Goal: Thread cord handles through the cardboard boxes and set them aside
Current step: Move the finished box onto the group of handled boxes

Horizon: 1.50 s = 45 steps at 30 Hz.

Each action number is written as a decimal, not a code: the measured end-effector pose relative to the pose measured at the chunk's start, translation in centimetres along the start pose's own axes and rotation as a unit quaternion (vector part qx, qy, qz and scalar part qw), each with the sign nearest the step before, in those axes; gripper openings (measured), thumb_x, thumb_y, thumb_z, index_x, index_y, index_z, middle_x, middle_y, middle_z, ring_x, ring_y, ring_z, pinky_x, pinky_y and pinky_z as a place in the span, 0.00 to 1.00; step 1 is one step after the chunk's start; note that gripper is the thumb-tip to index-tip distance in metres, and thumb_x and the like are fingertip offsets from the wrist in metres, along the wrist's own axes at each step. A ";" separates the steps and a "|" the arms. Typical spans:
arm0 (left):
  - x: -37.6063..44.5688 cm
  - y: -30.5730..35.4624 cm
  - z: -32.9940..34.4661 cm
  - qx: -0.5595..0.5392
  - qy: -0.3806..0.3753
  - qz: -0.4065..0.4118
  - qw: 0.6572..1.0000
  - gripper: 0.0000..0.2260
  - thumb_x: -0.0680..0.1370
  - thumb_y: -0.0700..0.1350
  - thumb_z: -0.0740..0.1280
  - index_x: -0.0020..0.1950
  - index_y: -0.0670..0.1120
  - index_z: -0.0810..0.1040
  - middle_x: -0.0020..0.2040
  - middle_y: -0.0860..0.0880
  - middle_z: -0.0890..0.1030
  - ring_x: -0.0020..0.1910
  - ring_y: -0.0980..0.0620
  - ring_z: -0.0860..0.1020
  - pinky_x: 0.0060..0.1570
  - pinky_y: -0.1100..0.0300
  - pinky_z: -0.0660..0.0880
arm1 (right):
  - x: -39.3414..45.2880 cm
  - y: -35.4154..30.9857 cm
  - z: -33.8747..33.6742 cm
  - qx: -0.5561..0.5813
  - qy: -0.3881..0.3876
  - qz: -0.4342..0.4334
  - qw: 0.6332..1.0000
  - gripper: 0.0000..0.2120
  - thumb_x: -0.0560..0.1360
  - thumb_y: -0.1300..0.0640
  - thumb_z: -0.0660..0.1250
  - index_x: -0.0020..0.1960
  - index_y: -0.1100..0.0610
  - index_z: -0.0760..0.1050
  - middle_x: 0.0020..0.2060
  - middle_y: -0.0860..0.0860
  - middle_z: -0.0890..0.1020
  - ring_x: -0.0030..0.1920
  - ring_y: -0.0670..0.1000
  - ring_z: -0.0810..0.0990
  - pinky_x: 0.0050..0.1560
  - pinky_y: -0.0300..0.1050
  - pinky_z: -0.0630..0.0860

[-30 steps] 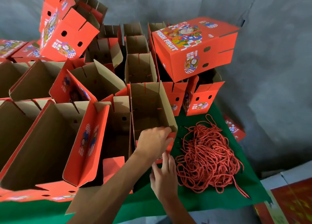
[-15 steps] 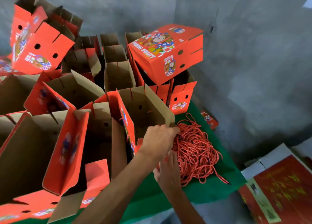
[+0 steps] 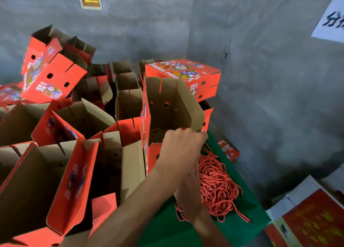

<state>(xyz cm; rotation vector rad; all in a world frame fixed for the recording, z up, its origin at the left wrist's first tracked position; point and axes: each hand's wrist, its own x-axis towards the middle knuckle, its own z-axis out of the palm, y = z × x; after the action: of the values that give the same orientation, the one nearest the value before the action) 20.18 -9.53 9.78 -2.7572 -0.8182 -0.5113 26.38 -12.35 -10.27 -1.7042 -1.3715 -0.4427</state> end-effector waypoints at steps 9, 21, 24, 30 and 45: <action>3.8 -4.9 -6.1 0.035 0.105 -0.054 0.992 0.10 0.81 0.48 0.66 0.59 0.60 0.81 0.43 0.48 0.83 0.45 0.42 0.84 0.38 0.56 0.65 | 10.0 -4.1 -1.9 0.021 0.077 -0.100 0.992 0.06 0.75 0.55 0.65 0.47 0.53 0.66 0.53 0.55 0.73 0.55 0.55 0.71 0.54 0.49 0.76; 6.2 -9.2 -9.9 0.093 0.177 -0.071 0.977 0.11 0.78 0.48 0.72 0.58 0.61 0.82 0.36 0.49 0.83 0.37 0.43 0.83 0.34 0.58 0.64 | 18.7 -5.7 0.8 0.062 0.163 -0.135 0.975 0.09 0.76 0.59 0.66 0.56 0.56 0.72 0.62 0.56 0.72 0.62 0.54 0.69 0.69 0.37 0.64; 8.8 -11.3 -7.6 0.076 0.170 -0.086 0.979 0.13 0.83 0.48 0.64 0.66 0.60 0.77 0.46 0.48 0.84 0.48 0.42 0.83 0.39 0.55 0.66 | 20.5 -5.3 3.1 0.063 0.139 -0.125 0.980 0.09 0.77 0.58 0.64 0.56 0.56 0.71 0.59 0.57 0.74 0.59 0.56 0.72 0.61 0.43 0.72; 12.5 -16.1 -1.8 0.045 0.118 -0.066 0.990 0.12 0.83 0.46 0.60 0.63 0.55 0.79 0.52 0.49 0.85 0.55 0.44 0.82 0.55 0.54 0.70 | 23.5 -3.1 8.1 -0.016 0.072 -0.104 0.992 0.14 0.71 0.61 0.71 0.54 0.58 0.73 0.51 0.57 0.79 0.49 0.57 0.78 0.47 0.52 0.83; 10.9 -22.5 6.4 -0.044 0.055 -0.141 0.987 0.28 0.81 0.47 0.63 0.81 0.56 0.61 0.83 0.47 0.57 0.82 0.45 0.52 0.79 0.39 0.50 | 34.2 3.5 13.6 -0.079 -0.218 -0.003 0.973 0.30 0.81 0.60 0.65 0.81 0.54 0.62 0.82 0.59 0.52 0.80 0.61 0.56 0.76 0.58 0.64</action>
<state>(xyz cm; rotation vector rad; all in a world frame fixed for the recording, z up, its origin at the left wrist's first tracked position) 17.80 16.15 10.66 -2.6743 -1.1938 -0.7619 37.47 19.05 5.72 -2.0091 -1.6891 -0.1868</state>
